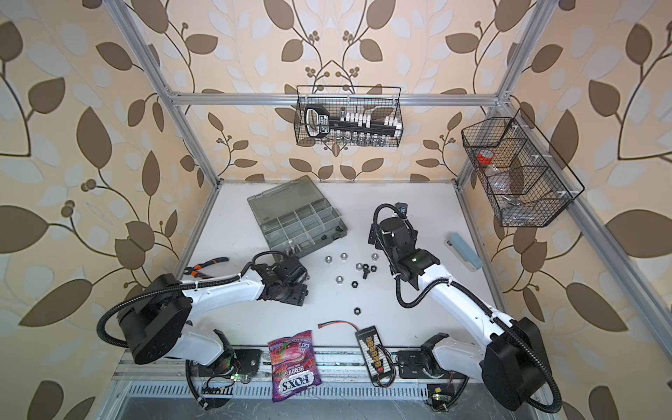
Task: Sort the screws and nuts into containers
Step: Rotate the screw at the center of the table, then pick up the screw at the center of the table.
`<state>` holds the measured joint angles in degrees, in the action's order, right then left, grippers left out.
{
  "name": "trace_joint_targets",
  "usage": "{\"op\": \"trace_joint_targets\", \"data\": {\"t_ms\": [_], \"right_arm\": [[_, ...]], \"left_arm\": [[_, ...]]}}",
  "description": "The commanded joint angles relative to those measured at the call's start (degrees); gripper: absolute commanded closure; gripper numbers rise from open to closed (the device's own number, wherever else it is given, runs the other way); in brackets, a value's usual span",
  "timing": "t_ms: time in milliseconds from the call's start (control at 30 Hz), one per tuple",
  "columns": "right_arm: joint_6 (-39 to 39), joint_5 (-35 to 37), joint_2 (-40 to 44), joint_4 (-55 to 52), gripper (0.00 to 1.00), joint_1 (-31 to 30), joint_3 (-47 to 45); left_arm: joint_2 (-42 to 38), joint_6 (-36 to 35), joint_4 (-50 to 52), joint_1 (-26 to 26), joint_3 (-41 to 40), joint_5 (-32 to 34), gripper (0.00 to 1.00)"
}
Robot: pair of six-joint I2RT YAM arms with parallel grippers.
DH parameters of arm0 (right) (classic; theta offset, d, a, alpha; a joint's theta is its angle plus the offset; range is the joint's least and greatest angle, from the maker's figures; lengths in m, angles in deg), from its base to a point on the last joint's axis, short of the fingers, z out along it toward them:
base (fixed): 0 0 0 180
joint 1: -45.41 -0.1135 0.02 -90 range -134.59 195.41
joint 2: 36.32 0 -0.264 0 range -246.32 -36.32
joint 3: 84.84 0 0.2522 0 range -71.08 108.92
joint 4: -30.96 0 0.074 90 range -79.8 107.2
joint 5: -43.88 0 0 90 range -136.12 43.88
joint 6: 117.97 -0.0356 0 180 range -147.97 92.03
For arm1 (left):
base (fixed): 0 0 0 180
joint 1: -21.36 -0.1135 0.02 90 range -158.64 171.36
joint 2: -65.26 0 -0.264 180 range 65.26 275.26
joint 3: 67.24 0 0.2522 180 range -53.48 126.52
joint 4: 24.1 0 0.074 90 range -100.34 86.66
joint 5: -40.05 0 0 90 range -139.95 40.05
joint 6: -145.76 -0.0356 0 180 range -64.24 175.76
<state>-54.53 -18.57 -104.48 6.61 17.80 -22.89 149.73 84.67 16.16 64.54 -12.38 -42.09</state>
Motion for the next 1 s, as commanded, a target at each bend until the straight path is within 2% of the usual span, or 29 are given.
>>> {"op": "trace_joint_targets", "data": {"t_ms": [0,267,367,433,500,700,767,967], "right_arm": [[-0.3,1.21,1.1,-0.4,0.0,0.04,-0.99],[-0.39,1.01,1.06,-0.61,0.0,0.04,-1.01],[-0.66,0.92,1.49,-0.75,0.0,0.06,-1.11],[-0.76,0.93,1.88,-0.75,0.0,0.06,-1.4],[-0.63,1.06,2.2,-0.84,0.0,0.03,-1.43],[-0.66,1.12,2.59,-1.08,0.0,0.06,-1.63],[-0.6,1.17,2.62,-1.01,0.0,0.05,-1.69],[-0.57,1.19,2.59,-1.01,0.0,0.11,-1.6]], "left_arm": [[1.96,-2.15,-0.78,0.46,1.67,-0.12,0.19],[3.99,-3.57,-1.94,0.42,3.35,-0.44,0.2],[4.89,-3.84,-2.82,0.44,3.81,-0.9,0.32],[5.56,-4.03,-3.35,0.43,4.22,-1.17,0.33],[6.27,-4.08,-3.68,0.46,4.64,-1.48,0.39],[7.54,-4.02,-4.83,0.48,5.13,-3.0,0.41],[7.97,-4.03,-5.05,0.55,5.39,-3.34,0.47],[9.08,-3.3,-5.21,0.98,6.14,-3.81,0.55]]}}
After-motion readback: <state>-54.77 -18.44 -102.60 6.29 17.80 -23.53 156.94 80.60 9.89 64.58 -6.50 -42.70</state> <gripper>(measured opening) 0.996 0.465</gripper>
